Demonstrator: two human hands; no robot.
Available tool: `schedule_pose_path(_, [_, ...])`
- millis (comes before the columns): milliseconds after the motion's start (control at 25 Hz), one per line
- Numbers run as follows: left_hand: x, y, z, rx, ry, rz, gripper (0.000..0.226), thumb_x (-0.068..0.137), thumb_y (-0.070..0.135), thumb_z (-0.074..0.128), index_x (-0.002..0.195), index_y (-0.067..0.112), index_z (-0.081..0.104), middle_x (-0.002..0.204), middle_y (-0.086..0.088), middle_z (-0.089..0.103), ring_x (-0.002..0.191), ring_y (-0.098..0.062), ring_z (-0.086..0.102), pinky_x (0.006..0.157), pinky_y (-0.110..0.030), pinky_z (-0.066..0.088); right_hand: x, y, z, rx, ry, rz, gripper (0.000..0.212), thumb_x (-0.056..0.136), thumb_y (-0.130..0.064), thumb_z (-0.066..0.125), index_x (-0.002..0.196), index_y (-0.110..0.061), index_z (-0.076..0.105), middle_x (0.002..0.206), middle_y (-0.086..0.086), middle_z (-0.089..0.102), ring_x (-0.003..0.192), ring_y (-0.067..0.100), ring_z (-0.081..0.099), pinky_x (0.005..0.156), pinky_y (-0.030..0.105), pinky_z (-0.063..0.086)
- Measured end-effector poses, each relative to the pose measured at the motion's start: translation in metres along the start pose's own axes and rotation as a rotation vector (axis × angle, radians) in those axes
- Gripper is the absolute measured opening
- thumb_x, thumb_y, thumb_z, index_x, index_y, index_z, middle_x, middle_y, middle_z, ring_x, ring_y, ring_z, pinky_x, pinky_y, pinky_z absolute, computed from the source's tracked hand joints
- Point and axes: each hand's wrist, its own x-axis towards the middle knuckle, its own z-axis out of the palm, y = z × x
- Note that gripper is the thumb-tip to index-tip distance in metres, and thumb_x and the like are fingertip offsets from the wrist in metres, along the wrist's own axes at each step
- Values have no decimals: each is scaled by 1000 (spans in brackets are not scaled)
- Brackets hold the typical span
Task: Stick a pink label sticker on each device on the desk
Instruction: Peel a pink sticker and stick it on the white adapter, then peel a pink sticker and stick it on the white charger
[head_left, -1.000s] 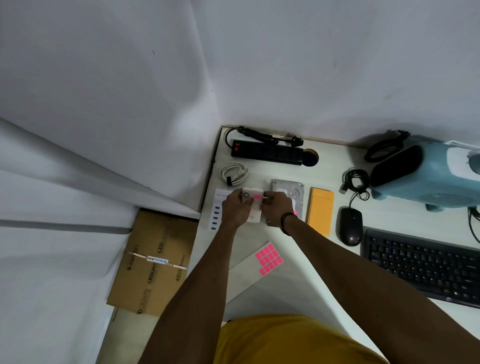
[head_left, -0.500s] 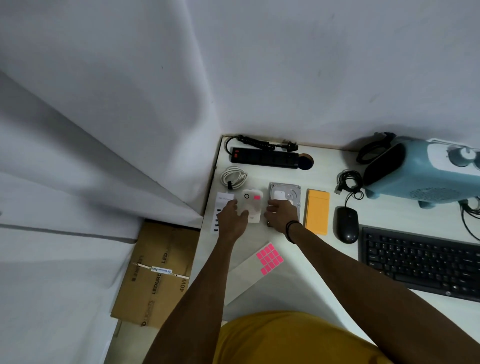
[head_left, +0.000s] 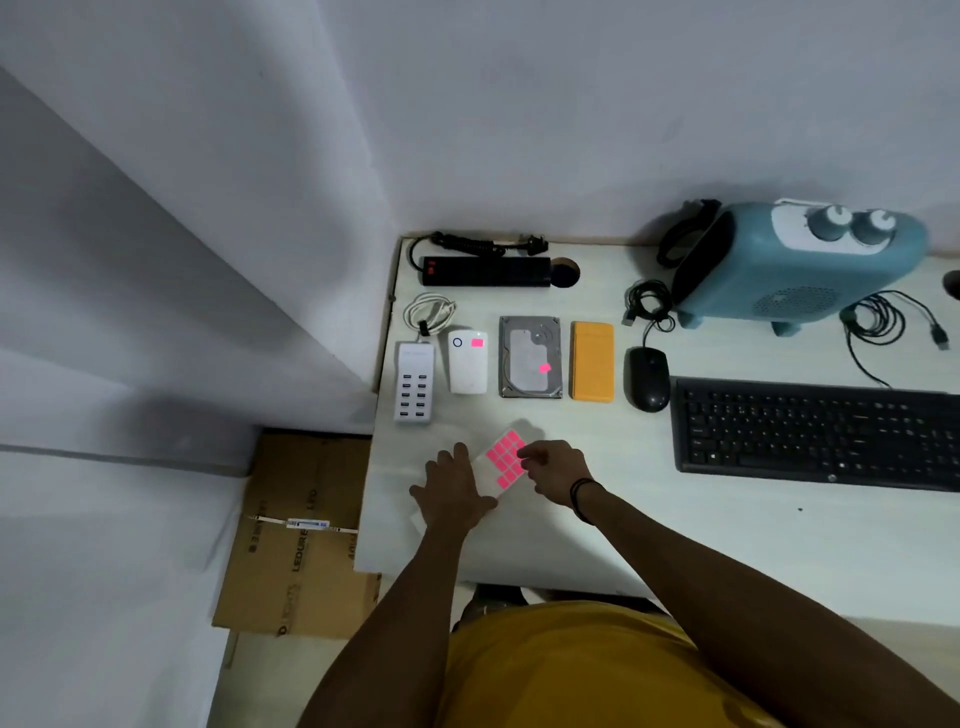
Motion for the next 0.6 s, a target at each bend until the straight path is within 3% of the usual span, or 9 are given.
schedule_pose_path(160, [-4, 1, 14, -32, -13, -107, 81, 76, 45, 81, 137, 16, 36, 134, -8, 43, 128, -32, 44, 96, -58, 42, -14, 12, -2, -13, 4, 8, 27, 94, -10, 54, 112, -16, 73, 100, 2, 69, 87, 15, 60, 93, 35, 55])
schedule_pose_path(320, [-3, -4, 19, -142, -10, -154, 66, 81, 28, 74, 135, 18, 38, 123, -7, 59, 121, -30, 53, 103, -58, 37, -22, 15, -10, -92, 3, -54, 28, 96, -11, 52, 114, -16, 72, 114, 3, 72, 100, 17, 66, 84, 21, 47])
schedule_pose_path(400, [-4, -10, 22, -238, -10, -172, 59, 83, 16, 67, 136, 17, 41, 118, -8, 63, 115, -29, 59, 106, -50, 35, -26, 11, -15, -124, 16, -90, 28, 96, -13, 52, 115, -16, 72, 115, 3, 72, 103, 18, 67, 83, 17, 45])
schedule_pose_path(480, [-11, -14, 21, -267, 1, -168, 43, 86, 10, 62, 126, 17, 50, 118, -8, 63, 111, -28, 60, 98, -39, 36, -29, 6, -19, -137, 33, -118, 27, 94, -14, 54, 114, -16, 72, 115, 3, 72, 103, 18, 67, 83, 18, 46])
schedule_pose_path(600, [-23, -12, 16, -337, 35, -175, 31, 90, 29, 66, 117, 17, 55, 118, -6, 65, 110, -26, 61, 95, -38, 38, -31, 5, -19, -179, 66, -120, 27, 93, -14, 56, 115, -15, 71, 116, 6, 71, 107, 21, 66, 88, 22, 48])
